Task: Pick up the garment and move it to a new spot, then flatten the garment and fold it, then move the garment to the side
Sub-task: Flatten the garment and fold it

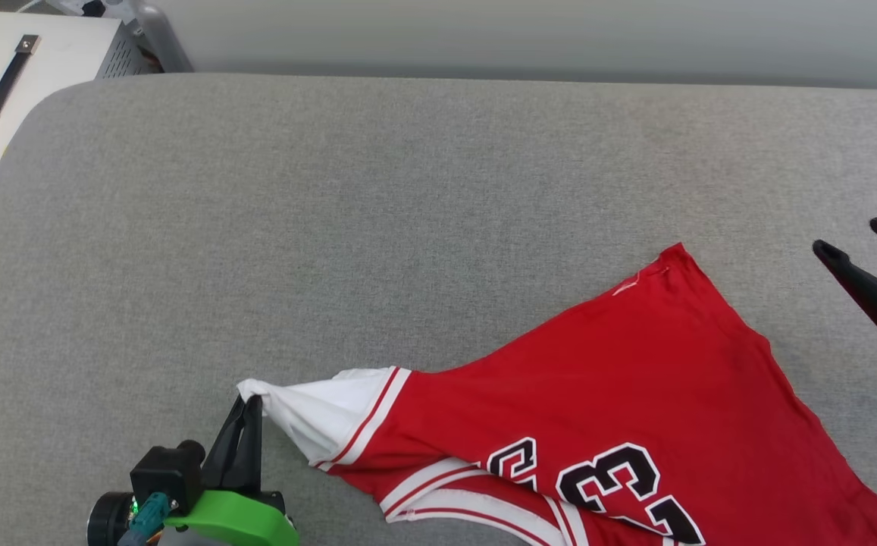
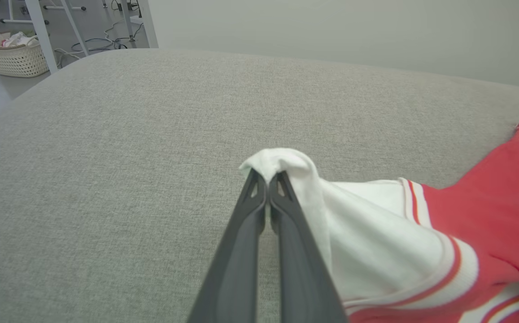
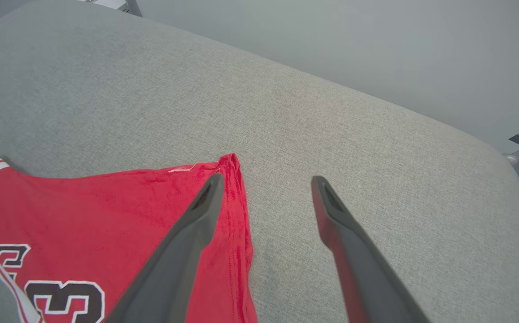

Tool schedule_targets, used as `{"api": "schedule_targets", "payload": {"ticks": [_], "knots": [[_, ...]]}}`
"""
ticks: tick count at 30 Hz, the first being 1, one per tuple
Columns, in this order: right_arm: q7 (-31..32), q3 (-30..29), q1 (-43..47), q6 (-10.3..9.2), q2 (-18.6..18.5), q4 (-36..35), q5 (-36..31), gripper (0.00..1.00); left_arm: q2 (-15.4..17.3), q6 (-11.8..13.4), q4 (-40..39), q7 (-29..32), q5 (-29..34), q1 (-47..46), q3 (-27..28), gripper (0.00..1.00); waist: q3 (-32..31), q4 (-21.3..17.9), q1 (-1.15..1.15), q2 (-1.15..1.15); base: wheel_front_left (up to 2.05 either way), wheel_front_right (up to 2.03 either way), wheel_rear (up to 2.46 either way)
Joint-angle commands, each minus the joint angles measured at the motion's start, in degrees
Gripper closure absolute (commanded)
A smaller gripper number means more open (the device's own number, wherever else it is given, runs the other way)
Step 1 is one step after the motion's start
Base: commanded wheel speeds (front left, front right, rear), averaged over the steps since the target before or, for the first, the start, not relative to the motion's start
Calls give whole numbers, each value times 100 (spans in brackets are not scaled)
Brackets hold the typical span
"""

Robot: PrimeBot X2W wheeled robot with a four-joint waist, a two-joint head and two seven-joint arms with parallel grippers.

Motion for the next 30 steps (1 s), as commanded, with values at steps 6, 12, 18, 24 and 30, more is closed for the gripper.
{"api": "schedule_targets", "payload": {"ticks": [6,12,18,24,30], "knots": [[1393,1328,-1420,-4,-100,432,176,0,-57,-56,-37,-33,99,-349,-116,100,386,281,0,0,0,0,0],[2171,2320,-2382,-4,-56,1026,191,0,-161,-76,-124,-33,155,-565,-232,100,718,526,0,0,0,0,0],[2219,3065,-3029,-4,106,1751,183,0,-260,-87,-229,-33,201,-739,-314,100,1053,721,0,0,0,0,0],[1954,3690,-3235,-4,209,2421,234,0,-329,-87,-274,-33,240,-859,-374,100,1264,845,0,0,0,0,0],[1812,4341,-3242,-4,130,2685,448,0,-363,-83,-289,-33,270,-866,-358,100,1302,838,0,0,0,0,0]]}}
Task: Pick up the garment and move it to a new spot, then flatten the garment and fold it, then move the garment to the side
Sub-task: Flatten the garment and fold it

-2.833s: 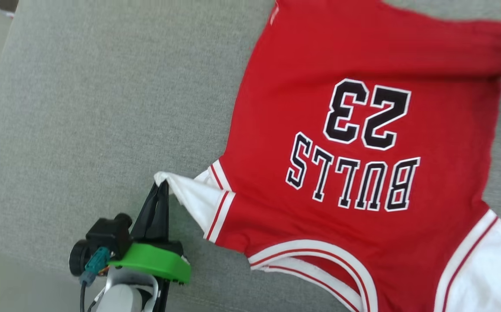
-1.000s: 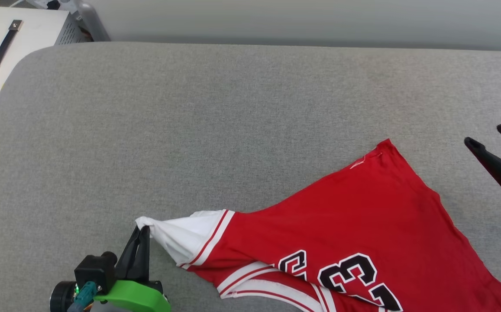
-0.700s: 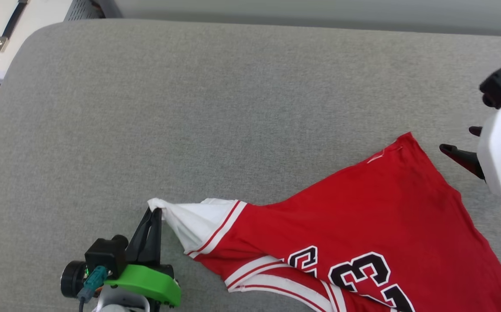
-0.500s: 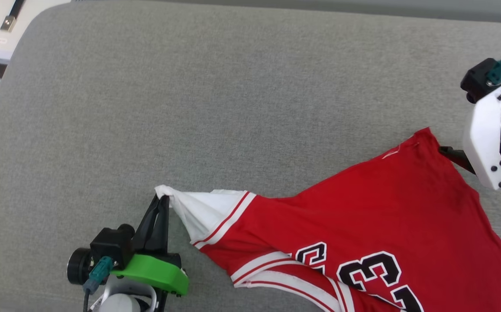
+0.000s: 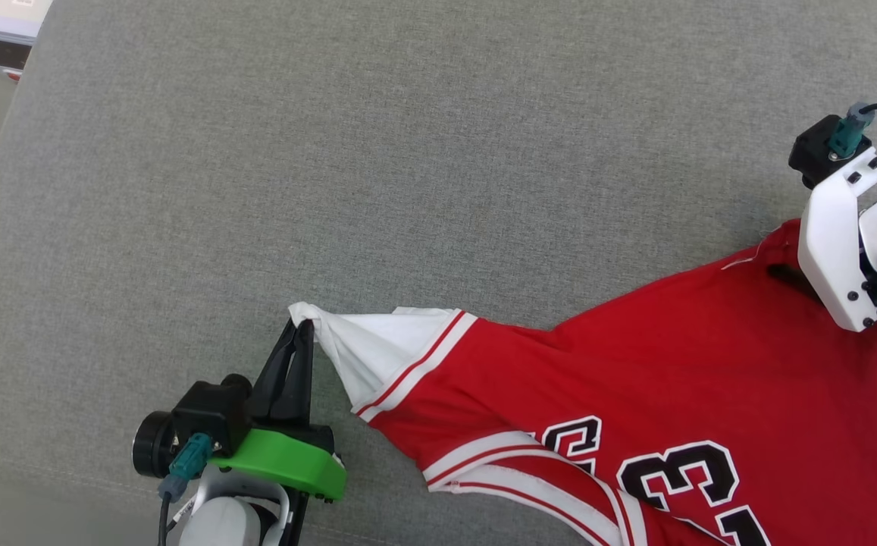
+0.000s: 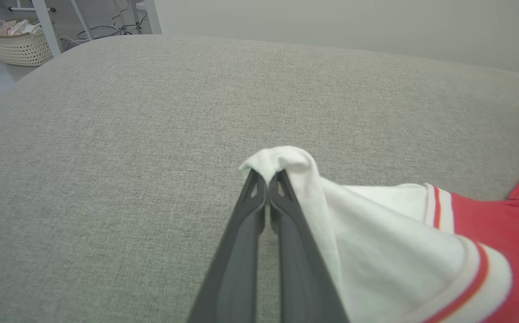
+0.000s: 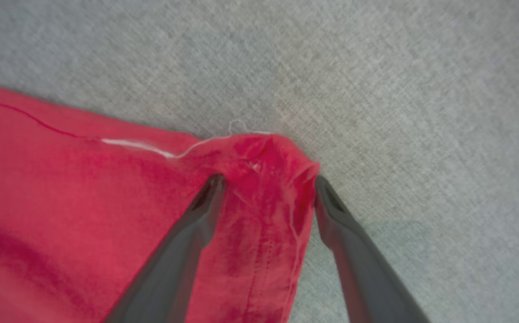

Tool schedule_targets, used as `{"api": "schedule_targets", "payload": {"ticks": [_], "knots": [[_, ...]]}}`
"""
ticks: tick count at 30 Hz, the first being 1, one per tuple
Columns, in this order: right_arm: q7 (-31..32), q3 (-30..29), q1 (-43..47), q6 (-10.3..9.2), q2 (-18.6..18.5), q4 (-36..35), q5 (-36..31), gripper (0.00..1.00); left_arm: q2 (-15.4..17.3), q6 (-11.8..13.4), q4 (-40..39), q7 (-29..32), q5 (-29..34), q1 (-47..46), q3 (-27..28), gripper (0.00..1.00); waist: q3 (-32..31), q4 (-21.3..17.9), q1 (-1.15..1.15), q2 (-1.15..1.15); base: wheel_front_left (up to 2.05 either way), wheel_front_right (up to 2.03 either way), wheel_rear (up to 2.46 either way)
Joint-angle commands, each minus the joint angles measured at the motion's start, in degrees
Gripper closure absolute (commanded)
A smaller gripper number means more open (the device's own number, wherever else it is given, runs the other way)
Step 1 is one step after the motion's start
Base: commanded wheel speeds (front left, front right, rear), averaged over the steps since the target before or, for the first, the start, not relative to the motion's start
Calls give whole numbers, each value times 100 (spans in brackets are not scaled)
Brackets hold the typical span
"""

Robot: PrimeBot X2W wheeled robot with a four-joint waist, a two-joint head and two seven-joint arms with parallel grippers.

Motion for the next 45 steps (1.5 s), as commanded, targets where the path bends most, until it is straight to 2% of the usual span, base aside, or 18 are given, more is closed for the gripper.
{"api": "schedule_targets", "payload": {"ticks": [1,2,3,11,16,26,36,41,45], "knots": [[-45,242,164,-4,115,142,90,0,-24,5,-27,-33,46,-84,27,100,-7,-9,0,0,0,0,0],[-108,305,132,-4,118,165,137,62,-26,3,-21,-33,48,-80,46,100,-17,-26,0,0,0,0,0],[-177,353,102,-4,118,179,162,100,-28,1,-13,-33,52,-77,59,100,-32,-41,0,0,0,0,0],[-1064,378,-188,-4,143,296,457,100,26,-54,42,-33,94,-57,151,100,-269,-187,0,0,0,0,0],[-1649,273,-312,-4,54,115,577,100,123,-92,-48,-33,74,-100,249,100,-463,-340,0,0,0,0,0],[-2798,-300,-311,-4,-70,-259,863,100,455,-145,-561,-25,32,-598,362,100,-930,-696,0,0,0,0,0],[-3641,-1066,-422,-4,-22,-669,690,100,907,-182,-1171,543,-18,-2271,332,100,-1111,-1134,0,0,0,0,0],[-3909,-1627,-713,-4,159,-703,440,100,1057,-201,-1110,855,-120,-3441,159,100,-876,-1298,0,0,0,0,0],[-3850,-1991,-1096,-4,310,-664,195,100,1149,-211,-876,1047,-181,-4476,-19,100,-517,-1387,0,0,0,0,0]]}}
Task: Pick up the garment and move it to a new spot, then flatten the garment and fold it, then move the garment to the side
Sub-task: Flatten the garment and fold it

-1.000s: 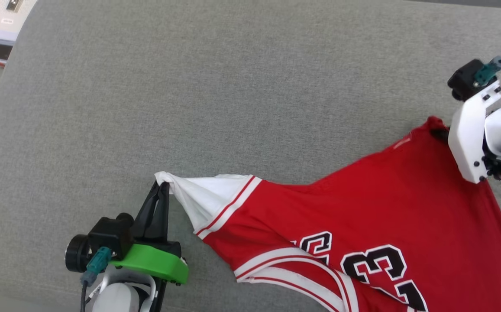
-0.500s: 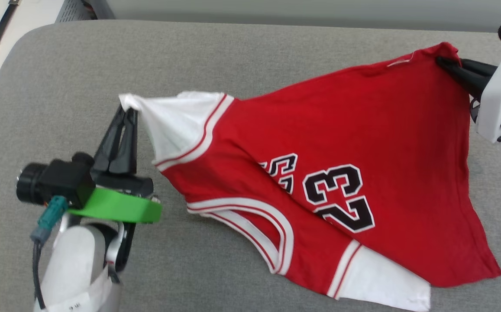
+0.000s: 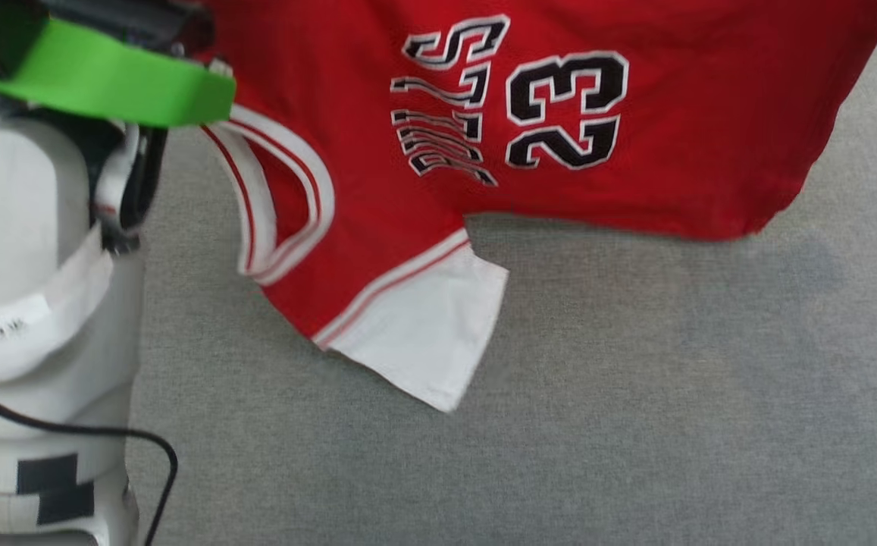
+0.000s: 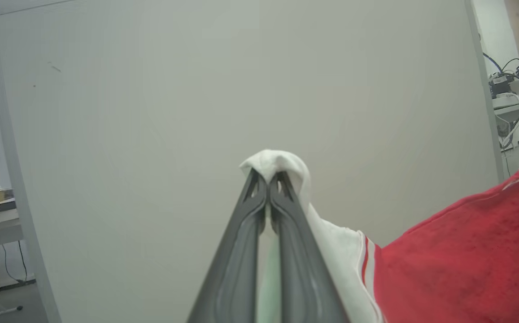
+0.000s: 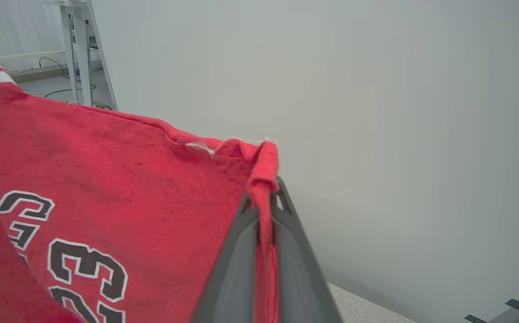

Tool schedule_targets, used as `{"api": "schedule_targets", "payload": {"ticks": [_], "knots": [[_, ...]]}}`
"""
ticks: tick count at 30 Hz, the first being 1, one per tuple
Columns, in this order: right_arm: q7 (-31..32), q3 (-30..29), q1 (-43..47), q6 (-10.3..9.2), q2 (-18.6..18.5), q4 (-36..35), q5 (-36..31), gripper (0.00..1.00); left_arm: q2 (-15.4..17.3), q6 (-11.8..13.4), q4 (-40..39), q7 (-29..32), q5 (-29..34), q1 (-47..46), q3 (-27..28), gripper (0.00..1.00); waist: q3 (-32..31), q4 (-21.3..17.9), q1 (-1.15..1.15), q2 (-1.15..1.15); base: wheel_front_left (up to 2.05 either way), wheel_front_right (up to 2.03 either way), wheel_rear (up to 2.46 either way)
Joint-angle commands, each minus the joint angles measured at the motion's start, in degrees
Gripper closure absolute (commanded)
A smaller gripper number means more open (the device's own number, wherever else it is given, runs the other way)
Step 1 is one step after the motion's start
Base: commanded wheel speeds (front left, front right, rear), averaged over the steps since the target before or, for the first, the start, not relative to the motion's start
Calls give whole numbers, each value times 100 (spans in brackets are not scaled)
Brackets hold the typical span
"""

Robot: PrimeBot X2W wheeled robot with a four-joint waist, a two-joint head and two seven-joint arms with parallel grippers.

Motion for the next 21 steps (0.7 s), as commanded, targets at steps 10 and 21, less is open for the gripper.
{"api": "schedule_targets", "payload": {"ticks": [10,21], "knots": [[184,-656,-1920,-4,495,473,-644,100,445,-19,948,196,111,-2990,-409,100,1543,-256,0,0,0,0,0],[-164,-408,-4151,-4,952,1710,-1165,100,889,-21,2370,-41,129,-5728,-917,100,2472,-341,0,0,0,0,0]]}}
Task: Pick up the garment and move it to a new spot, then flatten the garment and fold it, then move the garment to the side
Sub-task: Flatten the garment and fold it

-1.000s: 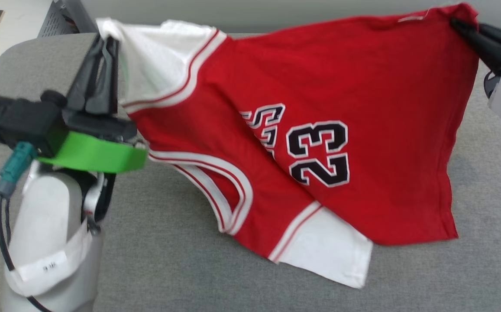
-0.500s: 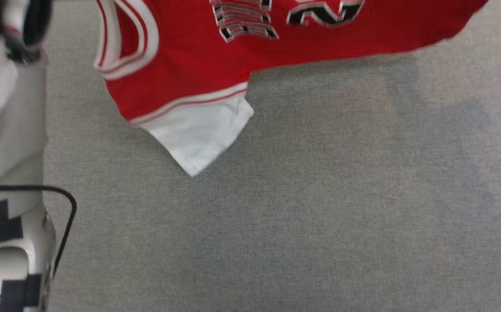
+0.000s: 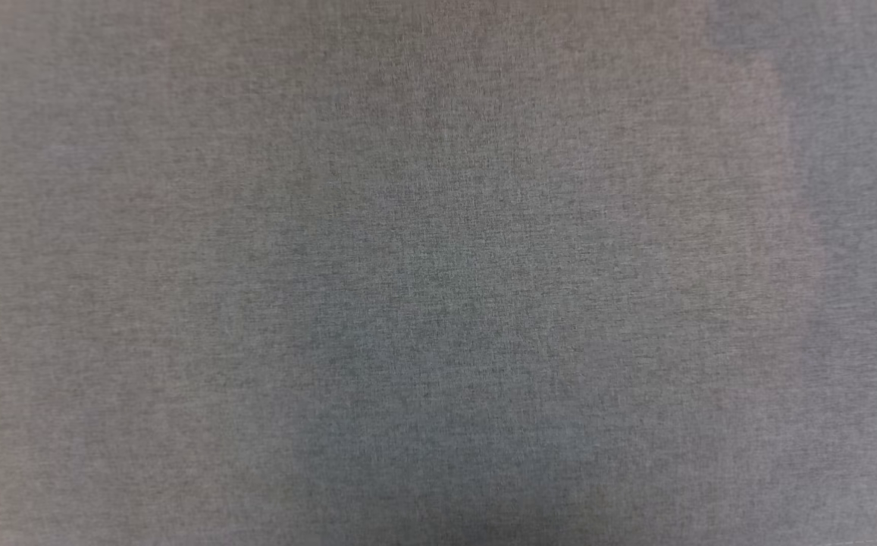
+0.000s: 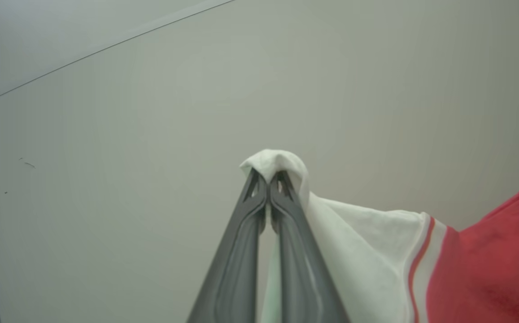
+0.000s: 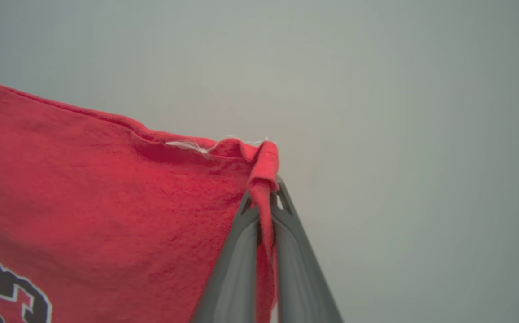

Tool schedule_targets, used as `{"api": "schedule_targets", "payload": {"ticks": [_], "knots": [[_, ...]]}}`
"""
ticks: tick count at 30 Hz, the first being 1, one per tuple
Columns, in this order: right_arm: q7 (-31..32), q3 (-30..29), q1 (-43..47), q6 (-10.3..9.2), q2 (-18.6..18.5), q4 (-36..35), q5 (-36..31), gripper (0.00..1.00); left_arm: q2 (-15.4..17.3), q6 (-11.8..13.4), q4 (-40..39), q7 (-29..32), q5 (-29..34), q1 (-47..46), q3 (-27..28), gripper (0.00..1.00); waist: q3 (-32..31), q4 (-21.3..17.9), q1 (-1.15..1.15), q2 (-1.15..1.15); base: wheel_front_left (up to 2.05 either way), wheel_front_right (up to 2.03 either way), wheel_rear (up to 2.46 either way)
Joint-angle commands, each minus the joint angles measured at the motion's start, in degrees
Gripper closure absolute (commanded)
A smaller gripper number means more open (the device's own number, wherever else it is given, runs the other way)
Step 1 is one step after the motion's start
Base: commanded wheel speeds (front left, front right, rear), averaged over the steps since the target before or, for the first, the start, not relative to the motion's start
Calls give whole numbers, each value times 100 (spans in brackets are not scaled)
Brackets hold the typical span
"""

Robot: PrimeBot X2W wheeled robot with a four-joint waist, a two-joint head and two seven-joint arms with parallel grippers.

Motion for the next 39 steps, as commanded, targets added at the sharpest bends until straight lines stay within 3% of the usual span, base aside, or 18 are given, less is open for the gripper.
{"api": "schedule_targets", "payload": {"ticks": [1,7,15,25,39], "knots": [[-107,84,-221,-4,53,111,-37,100,81,-16,128,-84,57,-257,-33,100,465,-93,-1,0,0,0,0],[-404,467,-583,-4,91,505,115,100,210,-16,641,-362,-71,-523,-171,100,622,-39,-1,0,0,0,0],[-782,1378,250,-4,69,790,569,100,45,3,1251,-907,-523,636,-53,100,323,55,-1,0,0,0,0],[-1214,2382,1885,-4,19,415,1285,100,54,22,872,-1064,-804,2994,-26,100,-336,84,-1,0,0,0,0],[-1601,3733,4064,-4,-707,-384,2072,100,189,368,-758,-1068,-1100,7209,353,100,-1610,142,-1,0,0,0,0]]}}
